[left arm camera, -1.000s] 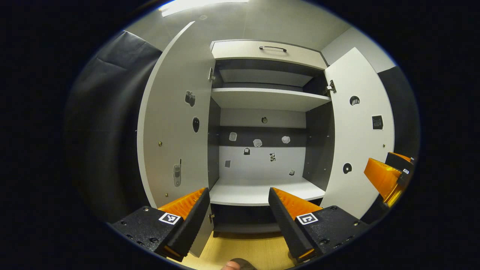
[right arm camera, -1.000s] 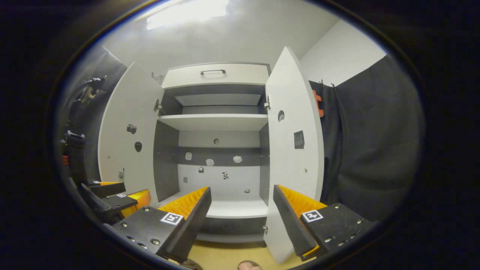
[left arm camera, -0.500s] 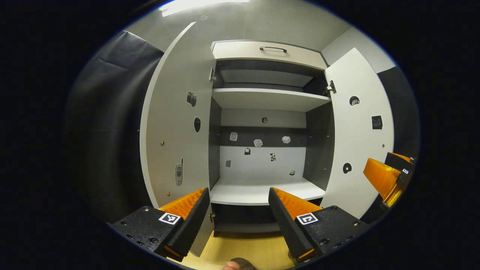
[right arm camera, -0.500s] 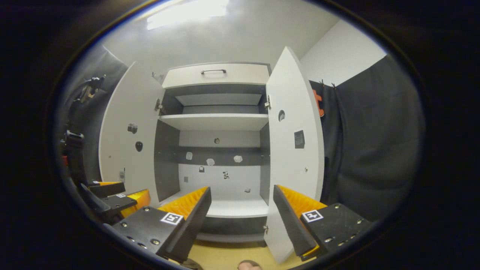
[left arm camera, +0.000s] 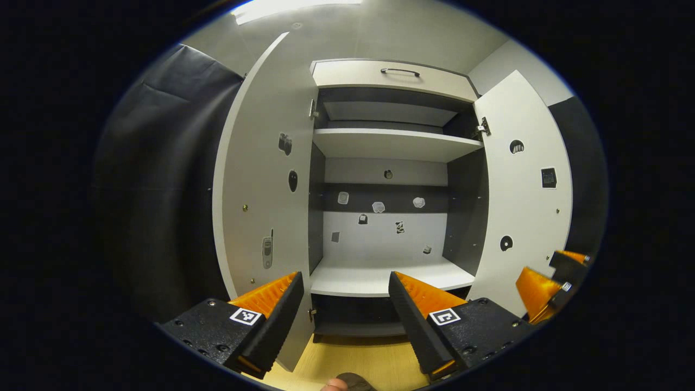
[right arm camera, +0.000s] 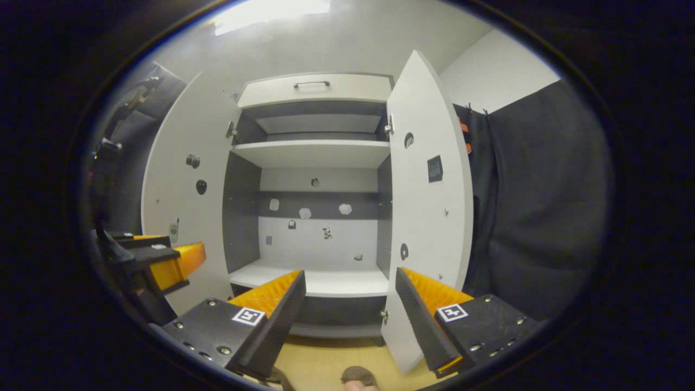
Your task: Grab one shoe with the right hand and put it into the shoe cabinet, grab the other shoe with the left hand and put it into the shoe cabinet; then close the right door with the right hand and the left door with the left hand.
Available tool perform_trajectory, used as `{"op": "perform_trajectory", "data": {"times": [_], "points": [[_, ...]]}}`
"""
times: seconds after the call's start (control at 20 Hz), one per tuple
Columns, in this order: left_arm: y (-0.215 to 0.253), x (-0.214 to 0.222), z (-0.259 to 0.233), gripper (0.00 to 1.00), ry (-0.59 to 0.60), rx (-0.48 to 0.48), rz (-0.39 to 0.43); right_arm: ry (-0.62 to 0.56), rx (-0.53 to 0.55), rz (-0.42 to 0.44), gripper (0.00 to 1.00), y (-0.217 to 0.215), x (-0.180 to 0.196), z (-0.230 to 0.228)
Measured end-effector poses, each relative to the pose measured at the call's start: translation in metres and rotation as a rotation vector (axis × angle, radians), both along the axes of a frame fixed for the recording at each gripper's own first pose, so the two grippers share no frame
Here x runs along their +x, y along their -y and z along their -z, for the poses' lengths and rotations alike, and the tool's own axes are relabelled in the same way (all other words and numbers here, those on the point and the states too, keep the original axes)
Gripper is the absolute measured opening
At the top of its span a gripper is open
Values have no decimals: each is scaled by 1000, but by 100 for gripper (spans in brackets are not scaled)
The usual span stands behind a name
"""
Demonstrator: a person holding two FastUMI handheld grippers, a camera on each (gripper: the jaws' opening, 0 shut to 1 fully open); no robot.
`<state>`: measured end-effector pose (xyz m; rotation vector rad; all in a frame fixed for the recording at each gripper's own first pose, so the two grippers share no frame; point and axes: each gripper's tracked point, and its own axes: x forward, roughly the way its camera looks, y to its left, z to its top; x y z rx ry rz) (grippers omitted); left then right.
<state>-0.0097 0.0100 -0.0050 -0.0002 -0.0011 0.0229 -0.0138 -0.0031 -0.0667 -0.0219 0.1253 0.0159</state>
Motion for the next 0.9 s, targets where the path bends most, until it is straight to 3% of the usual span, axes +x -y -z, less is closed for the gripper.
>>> {"op": "perform_trajectory", "data": {"times": [0.05, 0.2, 0.25, 0.9], "points": [[-2, 0, 1, 96, -1, 1, -5, -17, 6, -6, 100, 0, -4, 12], [-7, 0, 4, 96, -8, 4, -16, -88, 15, -15, 96, 2, -18, 54], [-9, 0, 5, 96, -11, 5, -21, -119, 21, -17, 100, 2, -23, 71], [-38, -19, 19, 96, -35, 33, -77, -566, 74, -42, 100, 8, -92, 280]]}}
